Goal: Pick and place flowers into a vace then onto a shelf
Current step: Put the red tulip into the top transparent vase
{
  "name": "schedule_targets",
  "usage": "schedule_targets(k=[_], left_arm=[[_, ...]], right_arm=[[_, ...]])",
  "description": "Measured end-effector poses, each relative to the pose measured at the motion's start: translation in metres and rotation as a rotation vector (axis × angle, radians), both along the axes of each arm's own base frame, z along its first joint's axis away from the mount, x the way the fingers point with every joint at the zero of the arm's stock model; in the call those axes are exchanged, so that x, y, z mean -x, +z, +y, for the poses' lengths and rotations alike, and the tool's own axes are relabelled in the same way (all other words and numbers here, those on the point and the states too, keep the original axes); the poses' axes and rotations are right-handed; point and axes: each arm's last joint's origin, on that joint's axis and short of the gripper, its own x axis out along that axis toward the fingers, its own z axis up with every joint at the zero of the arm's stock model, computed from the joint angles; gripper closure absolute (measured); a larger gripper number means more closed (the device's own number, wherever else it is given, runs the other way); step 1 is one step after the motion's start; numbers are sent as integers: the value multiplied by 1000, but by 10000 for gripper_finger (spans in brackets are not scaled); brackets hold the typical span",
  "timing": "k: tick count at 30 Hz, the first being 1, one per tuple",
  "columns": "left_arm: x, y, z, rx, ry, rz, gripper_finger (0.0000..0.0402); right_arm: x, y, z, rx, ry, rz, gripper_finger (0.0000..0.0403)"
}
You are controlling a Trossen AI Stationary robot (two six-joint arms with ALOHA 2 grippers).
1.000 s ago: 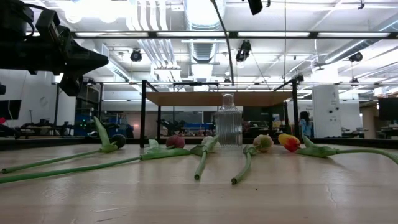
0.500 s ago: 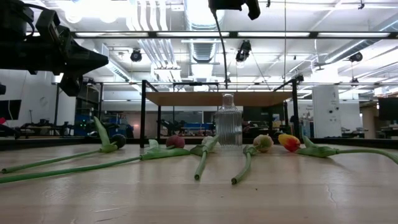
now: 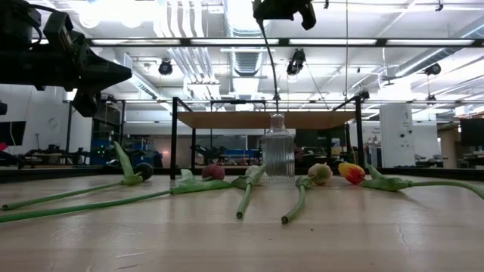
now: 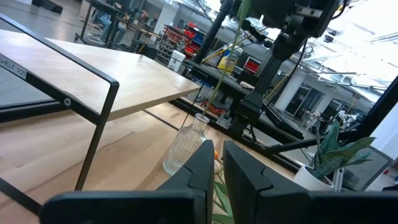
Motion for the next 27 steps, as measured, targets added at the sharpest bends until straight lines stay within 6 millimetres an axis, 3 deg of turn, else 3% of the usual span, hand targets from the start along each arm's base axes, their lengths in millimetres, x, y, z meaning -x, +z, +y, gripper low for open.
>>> schedule_targets(k=[9, 18, 27], left_arm=[[0, 0, 0, 0, 0, 0, 384], [0, 0, 0, 0, 0, 0, 385], [0, 0, 0, 0, 0, 0, 385]], right_arm=[[1, -29, 0, -32, -14, -58, 390], [7, -64, 1, -48, -17, 9, 390], [10, -82, 1, -83, -24, 40, 390]])
